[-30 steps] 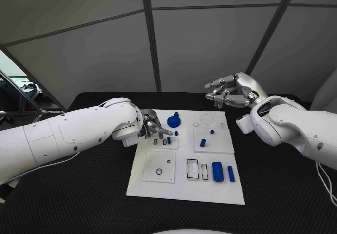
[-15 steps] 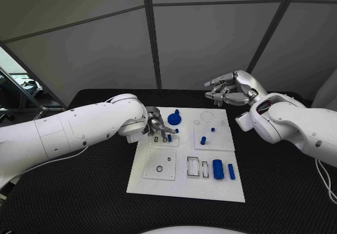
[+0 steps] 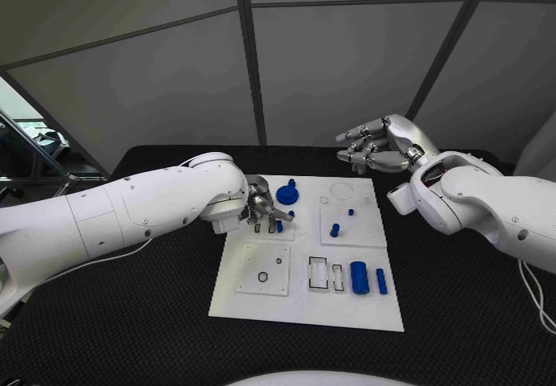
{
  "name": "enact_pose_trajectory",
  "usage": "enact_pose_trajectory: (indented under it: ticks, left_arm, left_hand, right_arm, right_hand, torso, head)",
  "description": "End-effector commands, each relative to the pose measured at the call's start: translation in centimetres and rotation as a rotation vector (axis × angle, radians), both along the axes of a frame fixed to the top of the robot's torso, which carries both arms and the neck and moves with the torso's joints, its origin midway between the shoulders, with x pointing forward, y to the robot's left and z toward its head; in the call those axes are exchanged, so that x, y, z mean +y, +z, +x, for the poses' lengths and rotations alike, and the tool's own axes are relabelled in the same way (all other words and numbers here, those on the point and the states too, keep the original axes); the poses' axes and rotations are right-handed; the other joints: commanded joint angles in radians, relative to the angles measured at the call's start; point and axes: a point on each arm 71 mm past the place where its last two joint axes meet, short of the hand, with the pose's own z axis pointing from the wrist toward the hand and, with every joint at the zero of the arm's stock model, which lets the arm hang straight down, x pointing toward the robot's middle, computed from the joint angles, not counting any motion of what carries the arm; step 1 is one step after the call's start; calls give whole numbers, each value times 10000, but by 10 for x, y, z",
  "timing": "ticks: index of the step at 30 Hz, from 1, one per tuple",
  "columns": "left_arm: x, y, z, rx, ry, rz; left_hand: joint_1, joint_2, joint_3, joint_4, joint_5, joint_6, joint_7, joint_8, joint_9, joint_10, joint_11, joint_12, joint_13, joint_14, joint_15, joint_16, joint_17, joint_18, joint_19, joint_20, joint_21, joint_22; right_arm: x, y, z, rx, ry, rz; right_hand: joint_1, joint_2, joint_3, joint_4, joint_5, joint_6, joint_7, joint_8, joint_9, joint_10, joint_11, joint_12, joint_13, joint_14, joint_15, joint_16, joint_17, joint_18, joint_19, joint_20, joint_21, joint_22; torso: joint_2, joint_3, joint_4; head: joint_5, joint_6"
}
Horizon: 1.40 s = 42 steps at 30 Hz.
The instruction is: Assemble the parts on the task board
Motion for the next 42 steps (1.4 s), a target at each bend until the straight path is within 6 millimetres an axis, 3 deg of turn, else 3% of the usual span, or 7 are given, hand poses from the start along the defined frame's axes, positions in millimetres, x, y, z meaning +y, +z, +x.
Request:
enact_pose_trajectory:
  ticks: [1, 12, 22, 27, 36, 42]
  left_arm:
    - [-1, 0, 0, 108, -117, 188]
    - [-3, -1, 0, 209, -218, 292]
    - [-5, -1, 1, 247, -272, 319]
    - [-6, -1, 1, 251, -310, 306]
    - [-8, -1, -1, 298, -468, 286]
    - [-8, 0, -3, 189, -509, 130]
  left_hand:
    - [142, -21, 15, -73, -37, -89, -27, 76, 47, 53, -39, 44, 8, -9, -65, -31, 19, -951, 502, -39, 54, 1281]
    - [294, 27, 67, -136, -35, -144, -31, 147, 183, 55, -41, 61, 27, -2, -67, -46, 46, -952, 502, -41, 55, 1289]
    - [847, 214, 416, -470, -30, -276, -42, 293, 510, 50, -54, 75, 48, 14, -76, -96, 112, -956, 508, -49, 64, 1326]
    - [1285, 426, 787, -743, -22, -346, -82, 310, 622, 43, -89, 65, 48, 22, -101, -120, 144, -957, 511, -66, 67, 1344]
    - [1723, 513, 1266, -1060, -14, -403, -127, 260, 709, 33, -131, 42, 46, 29, -132, -158, 186, -965, 524, -97, 85, 1394]
    - [2124, 864, 2244, -1208, 16, -515, -153, 97, 726, -15, -178, -51, -14, 35, -163, -201, 235, -959, 509, -136, 63, 1377]
  right_arm:
    - [1, 1, 0, -38, 95, -29]
    - [2, 1, 1, -7, 122, -39]
    - [3, 1, 1, -1, 131, -39]
    - [3, 1, 1, 3, 132, -41]
    - [3, 0, 2, 15, 135, -46]
    - [3, 0, 2, 24, 107, -57]
  right_hand:
    - [-33, 1, 74, -4, 98, -42, 16, -21, -2, -62, -19, -59, -27, 21, 25, -81, 23, 107, 55, 30, -43, -17]
    - [-21, 20, 104, -13, 177, -37, 17, -14, 2, -61, -19, -63, -50, 22, 24, -121, 41, 109, 56, 31, -60, -20]
    - [-18, 33, 123, -15, 216, -34, 19, -10, 4, -63, -18, -66, -64, 21, 24, -149, 50, 110, 55, 31, -71, -23]
    - [-18, 33, 123, -15, 216, -34, 19, -10, 4, -63, -18, -66, -64, 21, 24, -149, 50, 110, 55, 31, -71, -23]
    - [7, 43, 159, -36, 279, -31, 21, -5, 6, -64, -21, -69, -87, 26, 21, -193, 66, 112, 56, 29, -86, -24]
    - [13, 45, 168, -42, 296, -30, 21, -4, 7, -63, -21, -69, -92, 28, 20, -203, 70, 112, 57, 28, -88, -24]
  torso:
    - [-1, 3, 8]
    - [-7, -5, 7]
    - [-3, -6, 14]
    - [-6, -6, 11]
    - [-7, -7, 10]
    - [-6, -11, 17]
  head:
    - [0, -12]
    - [3, -53]
    - [-12, -80]
    - [-16, -104]
    - [-14, -143]
    - [-13, -166]
